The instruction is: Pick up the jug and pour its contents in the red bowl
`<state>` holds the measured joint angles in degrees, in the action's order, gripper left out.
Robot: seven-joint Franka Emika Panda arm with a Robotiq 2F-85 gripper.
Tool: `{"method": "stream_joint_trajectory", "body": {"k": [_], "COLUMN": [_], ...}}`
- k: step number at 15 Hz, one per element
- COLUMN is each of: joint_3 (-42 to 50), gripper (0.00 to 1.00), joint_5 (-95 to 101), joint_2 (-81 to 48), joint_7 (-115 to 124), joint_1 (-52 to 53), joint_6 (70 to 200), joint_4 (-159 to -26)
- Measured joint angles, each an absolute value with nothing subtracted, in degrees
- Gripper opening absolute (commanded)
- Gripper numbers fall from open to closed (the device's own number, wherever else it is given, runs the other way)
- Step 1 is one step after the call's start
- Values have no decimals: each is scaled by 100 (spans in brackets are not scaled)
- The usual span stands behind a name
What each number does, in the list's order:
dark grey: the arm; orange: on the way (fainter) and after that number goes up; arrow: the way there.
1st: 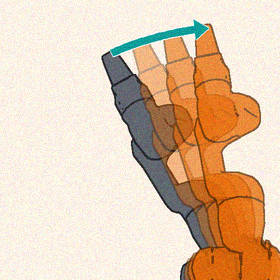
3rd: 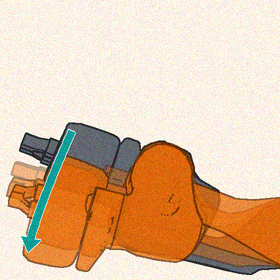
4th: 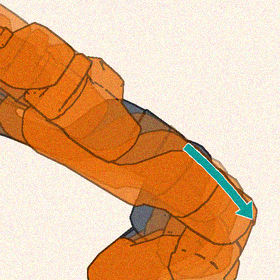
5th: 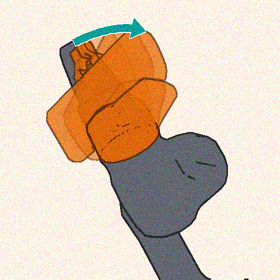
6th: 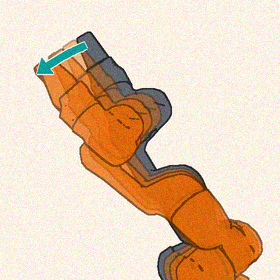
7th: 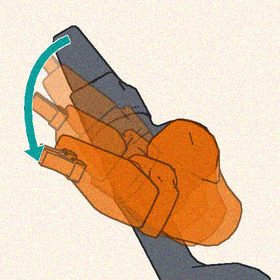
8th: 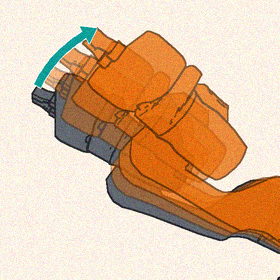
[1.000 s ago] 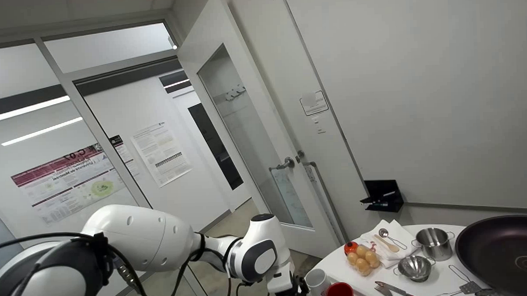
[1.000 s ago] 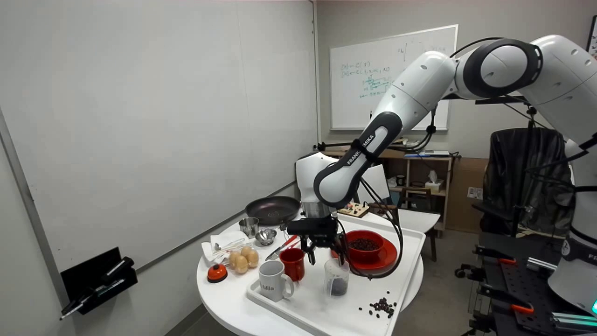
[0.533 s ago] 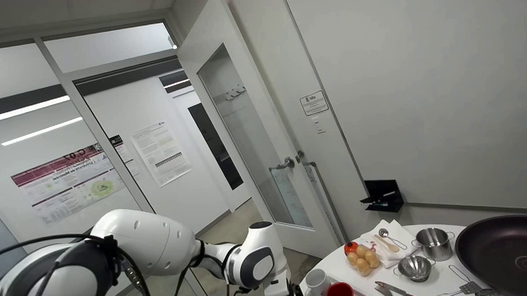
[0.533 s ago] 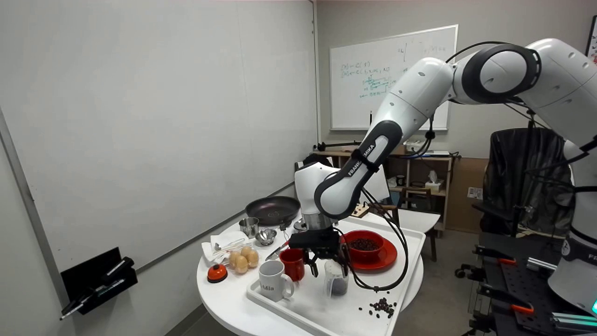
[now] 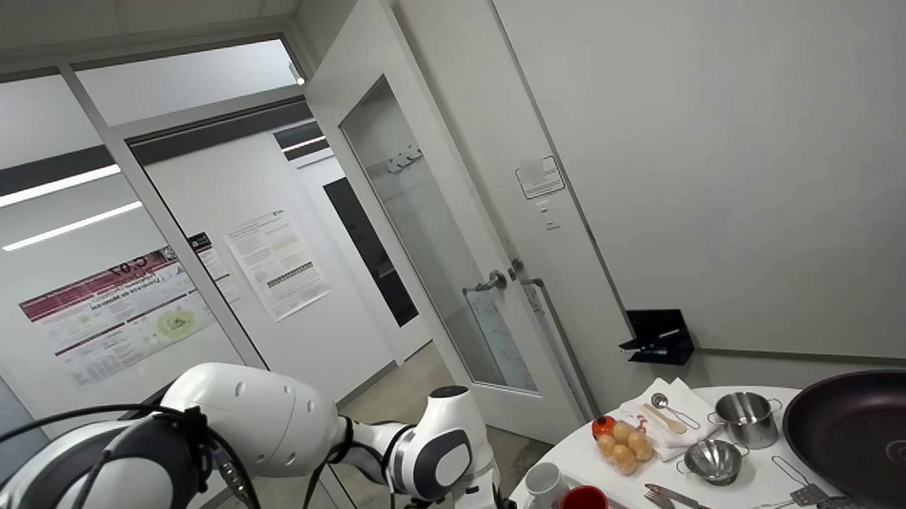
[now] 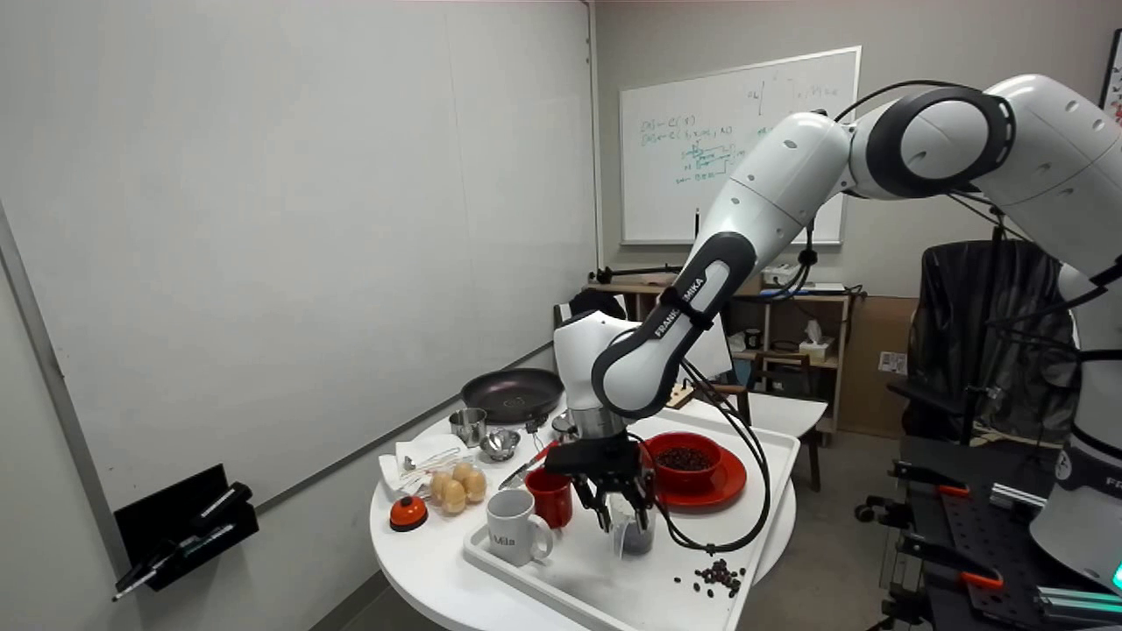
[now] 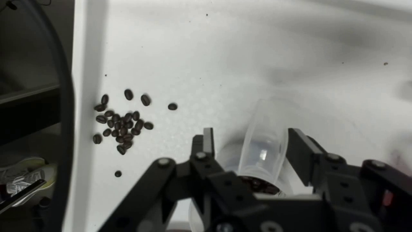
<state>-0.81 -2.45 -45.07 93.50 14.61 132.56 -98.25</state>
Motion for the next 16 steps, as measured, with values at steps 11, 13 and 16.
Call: {"method": "stream_joint_trajectory", "body": {"k": [11, 13, 16], "joint_3": [28, 80, 155], "gripper": [7, 7, 7], "joint_5": [-242, -232, -225], "joint_2": [-4497, -4440, -4148], "joint_7": [9331, 9273, 9070], "joint_1": [1427, 1421, 1367], "joint_6": [13339, 13457, 13612], "joint_4": [-9823, -9848, -10037]}}
